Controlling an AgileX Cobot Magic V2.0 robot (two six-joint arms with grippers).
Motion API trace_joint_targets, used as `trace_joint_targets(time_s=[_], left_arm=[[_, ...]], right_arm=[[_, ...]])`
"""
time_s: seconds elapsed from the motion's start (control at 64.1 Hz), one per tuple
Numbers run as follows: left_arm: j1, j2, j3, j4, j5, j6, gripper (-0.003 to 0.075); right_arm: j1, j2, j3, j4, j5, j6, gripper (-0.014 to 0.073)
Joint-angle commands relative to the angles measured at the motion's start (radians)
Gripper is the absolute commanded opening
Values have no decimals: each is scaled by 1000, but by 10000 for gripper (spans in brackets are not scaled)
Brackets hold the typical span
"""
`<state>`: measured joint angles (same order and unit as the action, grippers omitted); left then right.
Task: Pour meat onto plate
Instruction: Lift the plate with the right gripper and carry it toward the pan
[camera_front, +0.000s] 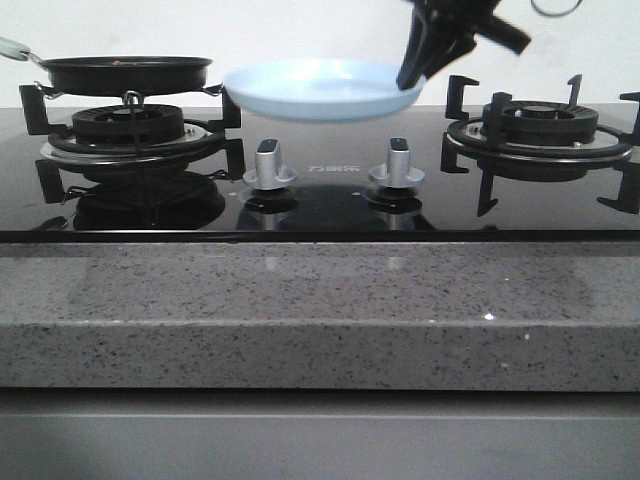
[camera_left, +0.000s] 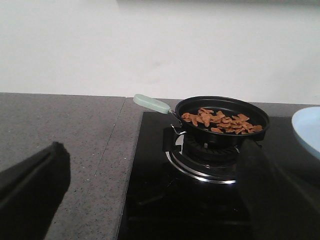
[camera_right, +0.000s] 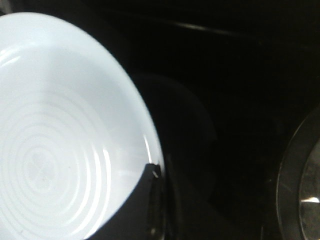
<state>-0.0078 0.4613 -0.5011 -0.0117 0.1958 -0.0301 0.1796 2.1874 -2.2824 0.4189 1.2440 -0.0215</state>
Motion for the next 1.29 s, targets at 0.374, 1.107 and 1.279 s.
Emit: trace_joint_targets(time_s=[0.374, 1.107, 1.279], left_arm=[[-8, 11, -37, -1, -86, -9, 659], [-8, 11, -37, -1, -86, -9, 659], [-8, 11, -37, -1, -86, -9, 659]], right_arm=[[-4, -324, 81, 54, 99, -14, -20], [12, -922, 1162, 179, -509, -254, -18], [12, -872, 1181, 210, -486, -255, -18]])
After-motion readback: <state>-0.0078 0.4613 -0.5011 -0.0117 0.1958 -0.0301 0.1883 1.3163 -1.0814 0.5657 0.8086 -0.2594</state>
